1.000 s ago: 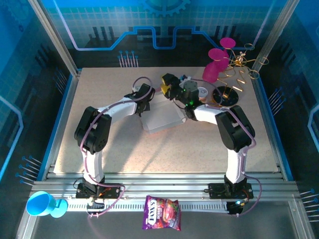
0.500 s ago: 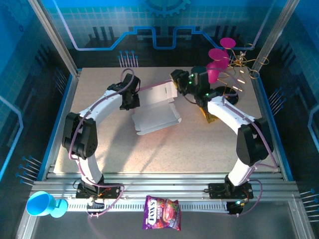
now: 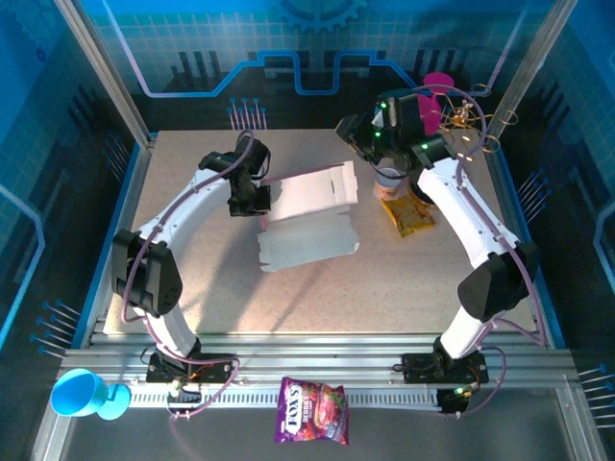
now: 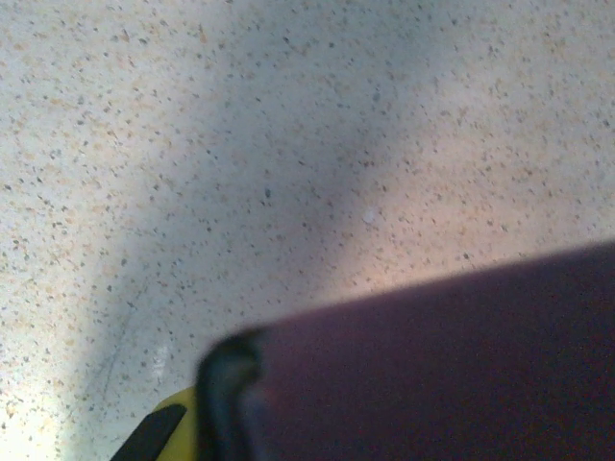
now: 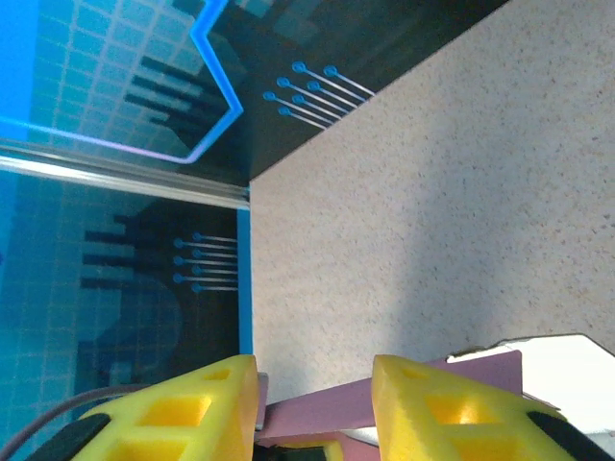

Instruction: Fold the paper box

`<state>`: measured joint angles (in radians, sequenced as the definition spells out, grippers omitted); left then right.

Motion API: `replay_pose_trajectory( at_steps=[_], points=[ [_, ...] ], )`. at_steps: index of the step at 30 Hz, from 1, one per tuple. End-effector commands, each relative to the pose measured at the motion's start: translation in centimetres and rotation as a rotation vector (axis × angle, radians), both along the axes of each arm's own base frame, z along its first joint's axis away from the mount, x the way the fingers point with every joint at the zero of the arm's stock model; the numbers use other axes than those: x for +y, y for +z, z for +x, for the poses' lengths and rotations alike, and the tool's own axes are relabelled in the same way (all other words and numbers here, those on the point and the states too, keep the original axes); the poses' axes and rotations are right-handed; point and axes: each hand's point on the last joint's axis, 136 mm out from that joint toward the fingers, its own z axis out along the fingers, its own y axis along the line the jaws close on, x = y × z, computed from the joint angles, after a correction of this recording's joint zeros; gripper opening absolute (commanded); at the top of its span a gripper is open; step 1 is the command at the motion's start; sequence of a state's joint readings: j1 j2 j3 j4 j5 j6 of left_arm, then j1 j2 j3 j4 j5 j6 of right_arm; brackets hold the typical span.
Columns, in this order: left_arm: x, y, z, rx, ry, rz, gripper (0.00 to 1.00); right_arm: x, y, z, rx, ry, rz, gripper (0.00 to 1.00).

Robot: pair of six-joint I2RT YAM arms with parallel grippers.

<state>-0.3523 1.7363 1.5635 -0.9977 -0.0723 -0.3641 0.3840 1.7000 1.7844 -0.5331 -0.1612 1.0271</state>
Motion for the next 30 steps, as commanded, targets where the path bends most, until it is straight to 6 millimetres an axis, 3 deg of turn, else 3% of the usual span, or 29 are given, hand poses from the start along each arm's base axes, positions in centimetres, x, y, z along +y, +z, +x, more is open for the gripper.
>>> replay_pose_trajectory(
  at_steps=[1,13,30],
  points=[
    [-0.9,1.5,-1.3,0.004,-0.032,-0.023,0.0,0.1,-2.8,-0.8,0.093,0.065,-0.057,0.37],
    [-2.1,1.7,-0.8,-0.006,-0.051,-0.022,0.0,-0.7,-6.8,-2.1,0.193,0.064,-0.126,0.36],
    [-2.3,2.0,-0.5,-0.008,-0.056,-0.024,0.0,-0.5,-5.7,-4.2,0.199,0.055,-0.11,0.37]
  ],
)
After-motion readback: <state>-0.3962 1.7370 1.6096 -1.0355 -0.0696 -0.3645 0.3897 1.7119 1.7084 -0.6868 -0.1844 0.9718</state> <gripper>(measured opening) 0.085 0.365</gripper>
